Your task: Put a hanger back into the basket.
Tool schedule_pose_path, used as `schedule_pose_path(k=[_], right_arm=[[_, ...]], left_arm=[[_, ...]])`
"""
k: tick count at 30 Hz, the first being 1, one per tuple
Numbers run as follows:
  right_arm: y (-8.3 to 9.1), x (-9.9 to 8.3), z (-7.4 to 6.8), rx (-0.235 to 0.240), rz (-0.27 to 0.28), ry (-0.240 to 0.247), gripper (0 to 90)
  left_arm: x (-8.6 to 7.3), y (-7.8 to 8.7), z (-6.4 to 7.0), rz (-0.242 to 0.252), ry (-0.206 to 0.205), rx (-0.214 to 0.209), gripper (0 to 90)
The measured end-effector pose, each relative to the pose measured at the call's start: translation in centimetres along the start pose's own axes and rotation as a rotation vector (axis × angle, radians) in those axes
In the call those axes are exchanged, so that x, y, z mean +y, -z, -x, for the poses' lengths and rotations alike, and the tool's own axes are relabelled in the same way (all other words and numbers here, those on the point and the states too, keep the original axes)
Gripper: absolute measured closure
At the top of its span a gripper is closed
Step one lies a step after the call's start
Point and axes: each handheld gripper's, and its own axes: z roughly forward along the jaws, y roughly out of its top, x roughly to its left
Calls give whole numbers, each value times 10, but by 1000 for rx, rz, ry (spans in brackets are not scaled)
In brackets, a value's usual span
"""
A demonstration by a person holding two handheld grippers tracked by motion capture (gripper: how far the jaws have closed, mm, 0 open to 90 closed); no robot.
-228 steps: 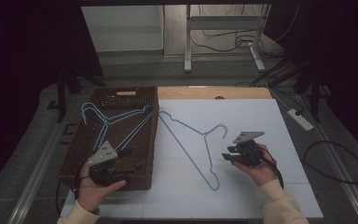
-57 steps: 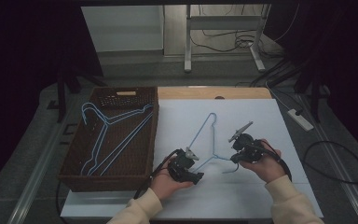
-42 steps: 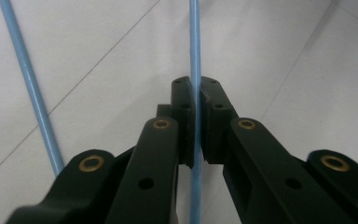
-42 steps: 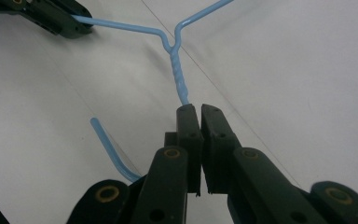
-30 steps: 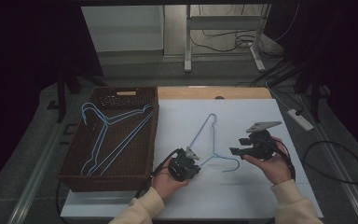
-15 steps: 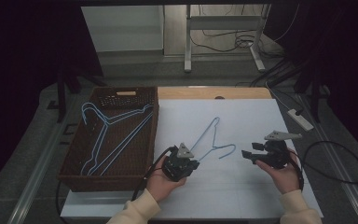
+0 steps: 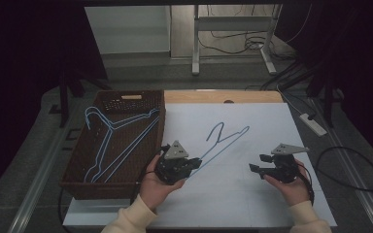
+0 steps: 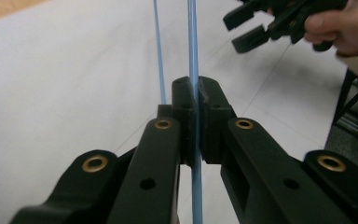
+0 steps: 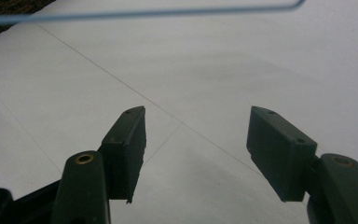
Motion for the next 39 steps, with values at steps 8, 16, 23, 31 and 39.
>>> schedule_pose_path(k=[8,16,23,31,39], right_arm=[[0,-3,-4,1,23,14,383],[0,-4,-5,4,19,19,383],[-2,-3,-6,-2,11,32,383],[-2,-4,-6,-5,9,37,382],[-3,-4,-7,-7,5,39,381]], left_arm=[[4,35,-9,72,9,4,864],[5,71,-29,142,43,26,864],[0,98,-51,182,76,63,865],[-7,122,-72,211,106,108,865],[-17,134,-94,206,150,149,865]])
